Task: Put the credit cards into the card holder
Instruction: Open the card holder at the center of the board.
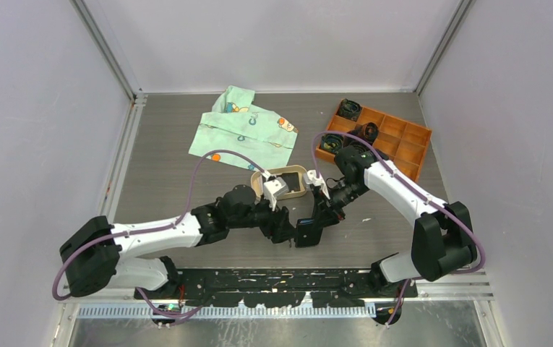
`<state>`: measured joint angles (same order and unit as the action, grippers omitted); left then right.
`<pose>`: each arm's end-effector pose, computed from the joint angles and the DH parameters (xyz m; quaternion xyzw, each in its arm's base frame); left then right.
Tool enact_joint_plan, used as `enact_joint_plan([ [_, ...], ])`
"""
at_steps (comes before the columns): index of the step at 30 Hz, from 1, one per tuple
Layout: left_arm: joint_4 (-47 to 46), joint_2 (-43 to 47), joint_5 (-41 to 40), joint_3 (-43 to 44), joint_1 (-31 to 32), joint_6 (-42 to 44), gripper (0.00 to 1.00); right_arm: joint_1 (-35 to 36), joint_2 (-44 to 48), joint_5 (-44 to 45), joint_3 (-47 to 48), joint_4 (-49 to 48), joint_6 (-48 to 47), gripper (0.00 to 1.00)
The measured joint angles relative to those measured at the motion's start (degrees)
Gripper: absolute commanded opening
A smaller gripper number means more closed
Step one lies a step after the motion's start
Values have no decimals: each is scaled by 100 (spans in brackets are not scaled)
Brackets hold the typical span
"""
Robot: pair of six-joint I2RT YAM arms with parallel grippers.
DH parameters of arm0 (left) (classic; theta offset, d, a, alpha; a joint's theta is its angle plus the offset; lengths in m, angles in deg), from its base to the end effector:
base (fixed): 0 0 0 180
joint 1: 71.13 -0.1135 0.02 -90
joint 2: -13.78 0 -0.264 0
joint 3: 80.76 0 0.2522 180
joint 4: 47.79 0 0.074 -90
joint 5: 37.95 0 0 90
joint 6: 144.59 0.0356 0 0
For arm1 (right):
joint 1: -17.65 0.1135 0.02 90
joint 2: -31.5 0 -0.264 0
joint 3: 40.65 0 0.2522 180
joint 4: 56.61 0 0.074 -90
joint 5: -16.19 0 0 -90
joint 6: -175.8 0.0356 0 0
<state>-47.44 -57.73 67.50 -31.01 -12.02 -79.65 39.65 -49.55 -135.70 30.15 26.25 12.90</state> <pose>0.1309 -0.2373 0.2296 0.3125 0.7640 -0.4536 0.3359 0.1942 0.1123 0.2388 -0.6222 0.5900 0.4741 0.1999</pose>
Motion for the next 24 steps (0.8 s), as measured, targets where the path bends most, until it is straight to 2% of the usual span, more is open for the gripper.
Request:
enact_joint_plan([
  [2,52,-122,87,55,0,26,52,0,0,0,0,7,-11,3],
  [7,236,-396,280,175,0,208,43,2,0,0,0,17,-15,3],
  [9,337,-455,341,219,-7,299,31,2,0,0,0,17,-20,3],
  [11,391,-511,431,267,-44,343,13,2,0,0,0,17,-33,3],
  [18,503,-743,785,426,-249,540,13,2,0,-4,0,17,-52,3],
  [20,522,-785,887,466,-306,586,1,7,0,-4,0,17,-52,4],
  [22,544,-826,994,503,-356,608,0,9,0,-2,0,15,-55,8],
  [24,538,-857,1086,509,-387,579,0,17,-2,2,0,11,-52,22],
])
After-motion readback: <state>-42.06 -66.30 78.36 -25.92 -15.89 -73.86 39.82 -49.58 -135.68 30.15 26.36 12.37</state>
